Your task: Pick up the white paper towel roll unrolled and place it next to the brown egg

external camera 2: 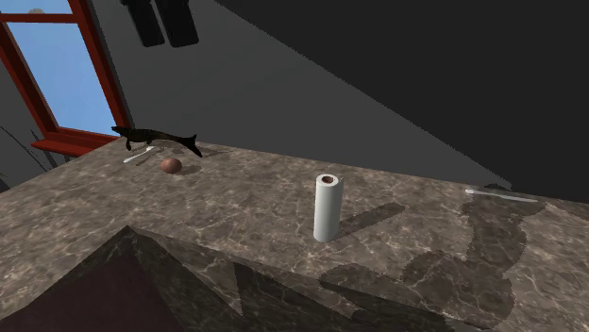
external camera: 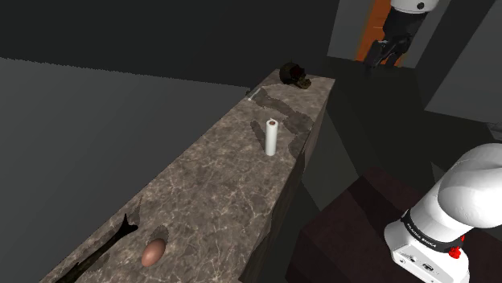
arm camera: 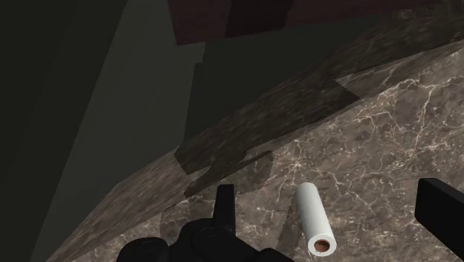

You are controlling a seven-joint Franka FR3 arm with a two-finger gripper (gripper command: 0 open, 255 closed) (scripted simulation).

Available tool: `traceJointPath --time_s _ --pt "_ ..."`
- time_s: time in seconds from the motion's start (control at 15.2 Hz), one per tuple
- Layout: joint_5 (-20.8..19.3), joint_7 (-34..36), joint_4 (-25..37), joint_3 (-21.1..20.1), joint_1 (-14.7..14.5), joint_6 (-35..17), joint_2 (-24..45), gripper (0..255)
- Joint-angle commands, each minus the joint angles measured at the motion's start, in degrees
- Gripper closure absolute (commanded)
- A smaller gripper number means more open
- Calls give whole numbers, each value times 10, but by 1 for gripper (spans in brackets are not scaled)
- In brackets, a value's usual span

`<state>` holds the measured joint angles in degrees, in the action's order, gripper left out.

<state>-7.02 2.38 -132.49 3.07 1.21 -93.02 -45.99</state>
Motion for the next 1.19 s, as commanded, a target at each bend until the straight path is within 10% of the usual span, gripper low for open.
traceJointPath --time_s 0.0,1.12 --pt "0 0 0 0 0 0 0 0" --pt "10 45 6 -12 -17 -279 299 0"
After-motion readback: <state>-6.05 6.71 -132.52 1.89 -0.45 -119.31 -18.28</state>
